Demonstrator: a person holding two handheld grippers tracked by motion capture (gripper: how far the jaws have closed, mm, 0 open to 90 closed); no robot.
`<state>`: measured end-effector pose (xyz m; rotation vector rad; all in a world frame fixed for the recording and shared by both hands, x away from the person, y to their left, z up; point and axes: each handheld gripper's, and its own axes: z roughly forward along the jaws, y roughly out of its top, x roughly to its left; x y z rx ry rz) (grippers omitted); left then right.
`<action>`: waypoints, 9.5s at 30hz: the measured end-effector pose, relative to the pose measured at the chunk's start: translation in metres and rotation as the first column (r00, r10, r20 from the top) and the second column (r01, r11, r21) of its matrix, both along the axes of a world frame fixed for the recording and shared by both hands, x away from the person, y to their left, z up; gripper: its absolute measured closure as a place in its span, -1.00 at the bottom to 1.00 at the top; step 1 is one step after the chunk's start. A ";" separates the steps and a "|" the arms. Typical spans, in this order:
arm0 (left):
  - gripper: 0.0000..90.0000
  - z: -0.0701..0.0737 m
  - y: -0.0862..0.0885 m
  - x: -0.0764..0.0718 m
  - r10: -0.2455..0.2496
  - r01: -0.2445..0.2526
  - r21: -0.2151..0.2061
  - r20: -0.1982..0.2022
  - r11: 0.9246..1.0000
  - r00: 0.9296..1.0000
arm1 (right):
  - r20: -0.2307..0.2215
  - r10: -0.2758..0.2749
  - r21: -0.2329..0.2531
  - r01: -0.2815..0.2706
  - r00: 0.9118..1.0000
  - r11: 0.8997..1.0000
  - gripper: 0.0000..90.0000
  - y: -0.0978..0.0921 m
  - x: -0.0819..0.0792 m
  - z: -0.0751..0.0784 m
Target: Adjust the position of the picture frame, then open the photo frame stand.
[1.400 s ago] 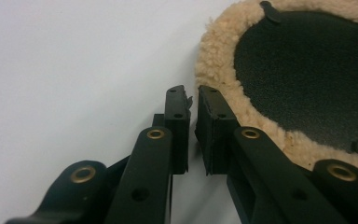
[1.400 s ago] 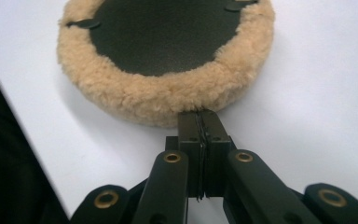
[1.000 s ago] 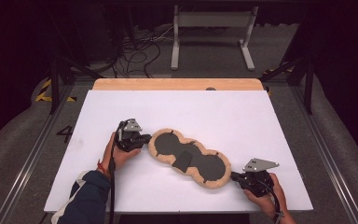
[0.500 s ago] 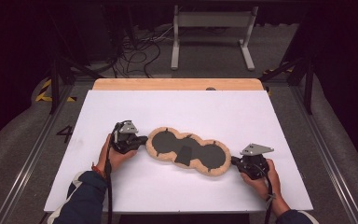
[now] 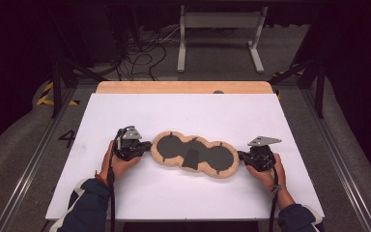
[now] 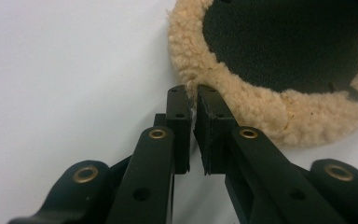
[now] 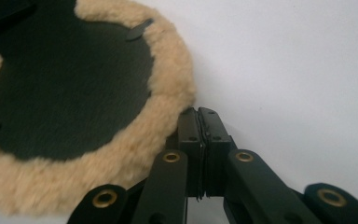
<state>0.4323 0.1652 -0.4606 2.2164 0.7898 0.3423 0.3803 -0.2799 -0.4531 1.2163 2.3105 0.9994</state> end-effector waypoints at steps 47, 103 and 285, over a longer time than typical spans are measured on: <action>0.94 -0.002 0.011 0.000 -0.041 0.040 -0.019 -0.061 0.999 0.997 | 0.009 0.052 -0.002 -0.052 0.999 0.999 1.00 0.001 -0.002 -0.001; -0.55 0.002 0.063 -0.111 0.017 -0.011 -0.073 0.081 0.997 0.997 | 0.046 0.249 0.114 -0.253 0.967 0.961 0.43 0.047 -0.047 0.028; 0.21 0.026 0.003 -0.055 -0.173 0.189 -0.121 0.130 0.974 0.976 | -0.072 0.383 0.188 -0.365 0.921 0.912 0.54 0.109 -0.029 0.008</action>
